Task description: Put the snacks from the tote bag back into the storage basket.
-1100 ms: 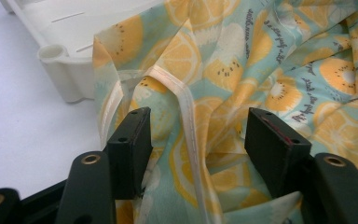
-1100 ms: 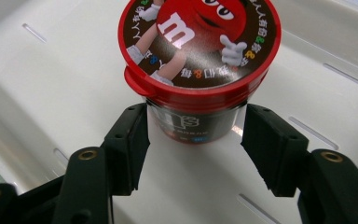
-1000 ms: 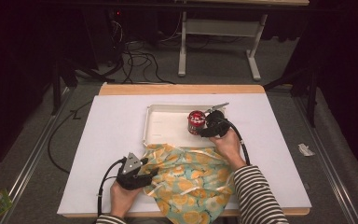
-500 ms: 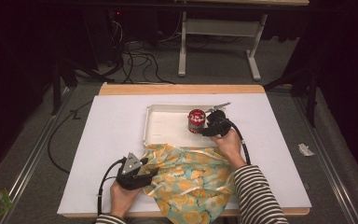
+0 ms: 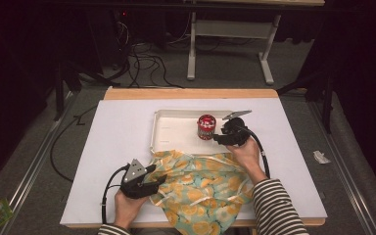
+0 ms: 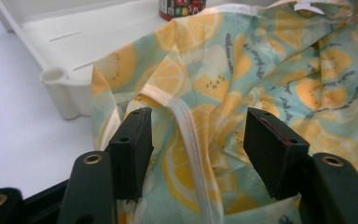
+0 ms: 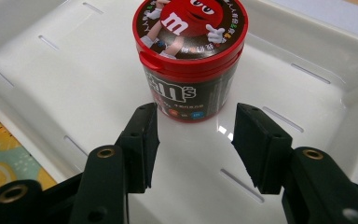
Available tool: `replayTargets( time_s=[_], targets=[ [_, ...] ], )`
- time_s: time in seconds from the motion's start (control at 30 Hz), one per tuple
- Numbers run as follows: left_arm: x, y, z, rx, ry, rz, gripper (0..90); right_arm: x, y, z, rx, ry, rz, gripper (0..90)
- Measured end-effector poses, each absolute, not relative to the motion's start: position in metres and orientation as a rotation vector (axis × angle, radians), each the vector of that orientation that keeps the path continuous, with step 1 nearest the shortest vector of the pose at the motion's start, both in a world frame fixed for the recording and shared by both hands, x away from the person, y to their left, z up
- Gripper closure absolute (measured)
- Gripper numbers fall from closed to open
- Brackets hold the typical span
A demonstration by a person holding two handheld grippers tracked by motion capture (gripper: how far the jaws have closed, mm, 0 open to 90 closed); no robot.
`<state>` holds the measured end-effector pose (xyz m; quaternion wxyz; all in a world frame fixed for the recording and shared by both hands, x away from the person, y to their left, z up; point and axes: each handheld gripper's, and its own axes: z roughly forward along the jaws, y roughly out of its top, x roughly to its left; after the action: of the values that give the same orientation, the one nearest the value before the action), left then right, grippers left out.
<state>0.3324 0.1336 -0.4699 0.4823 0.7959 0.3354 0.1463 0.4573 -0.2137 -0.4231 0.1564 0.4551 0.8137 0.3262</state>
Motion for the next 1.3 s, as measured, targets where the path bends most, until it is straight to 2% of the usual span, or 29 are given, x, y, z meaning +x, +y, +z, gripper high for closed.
replayTargets(
  time_s=[1.3],
  targets=[
    [0.328,0.153,-0.448,1.859,0.837,0.352,43.1,0.417,-0.237,-0.397,1.227,2.251,1.082,51.2]
  ],
)
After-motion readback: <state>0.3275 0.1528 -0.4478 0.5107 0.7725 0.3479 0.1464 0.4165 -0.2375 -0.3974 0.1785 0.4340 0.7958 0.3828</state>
